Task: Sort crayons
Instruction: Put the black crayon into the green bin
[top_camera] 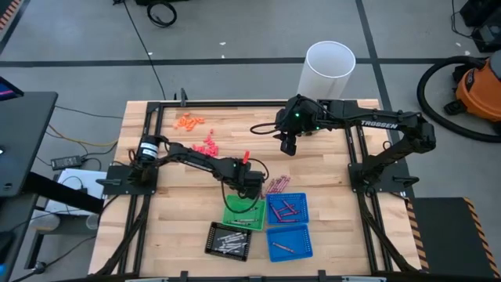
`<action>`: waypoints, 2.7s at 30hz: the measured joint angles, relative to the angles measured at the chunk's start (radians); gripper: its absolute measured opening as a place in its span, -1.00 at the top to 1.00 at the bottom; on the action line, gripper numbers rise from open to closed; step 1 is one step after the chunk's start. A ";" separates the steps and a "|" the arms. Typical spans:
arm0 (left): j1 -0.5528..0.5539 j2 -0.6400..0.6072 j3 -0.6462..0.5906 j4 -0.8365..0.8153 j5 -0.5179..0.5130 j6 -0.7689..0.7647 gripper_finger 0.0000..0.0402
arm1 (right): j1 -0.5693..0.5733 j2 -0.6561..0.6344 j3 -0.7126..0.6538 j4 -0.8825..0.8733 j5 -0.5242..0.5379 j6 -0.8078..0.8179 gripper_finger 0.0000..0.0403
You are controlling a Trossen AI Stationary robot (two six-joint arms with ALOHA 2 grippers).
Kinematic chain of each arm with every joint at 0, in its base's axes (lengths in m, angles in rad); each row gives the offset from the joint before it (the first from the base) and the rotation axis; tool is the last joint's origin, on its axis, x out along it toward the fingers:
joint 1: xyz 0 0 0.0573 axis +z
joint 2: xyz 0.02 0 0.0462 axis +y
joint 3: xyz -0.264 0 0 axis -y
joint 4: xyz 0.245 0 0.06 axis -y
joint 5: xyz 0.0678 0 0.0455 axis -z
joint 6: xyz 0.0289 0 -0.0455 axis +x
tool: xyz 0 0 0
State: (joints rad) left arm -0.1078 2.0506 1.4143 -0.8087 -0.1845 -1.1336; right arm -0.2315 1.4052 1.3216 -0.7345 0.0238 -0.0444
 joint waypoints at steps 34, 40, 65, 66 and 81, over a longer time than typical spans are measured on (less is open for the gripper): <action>-0.020 -0.173 -0.001 -0.036 -0.249 0.142 0.93 | -0.007 0.000 0.000 -0.001 0.006 -0.025 0.17; -0.034 -0.271 0.001 0.053 -0.284 0.422 0.93 | -0.040 0.000 0.000 0.001 0.011 -0.038 0.16; -0.212 -0.239 0.001 0.244 -0.063 0.728 0.91 | -0.044 0.000 0.000 0.001 -0.051 -0.064 0.16; -0.215 -0.228 0.001 0.257 -0.062 0.729 0.90 | -0.044 0.000 0.000 0.001 -0.051 -0.062 0.17; -0.233 -0.185 0.001 0.305 -0.008 0.660 0.53 | -0.036 0.000 0.000 0.001 -0.072 -0.053 0.17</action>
State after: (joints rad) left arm -0.3411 1.8652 1.4155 -0.5037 -0.1921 -0.4736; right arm -0.2676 1.4052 1.3216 -0.7334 -0.0486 -0.0971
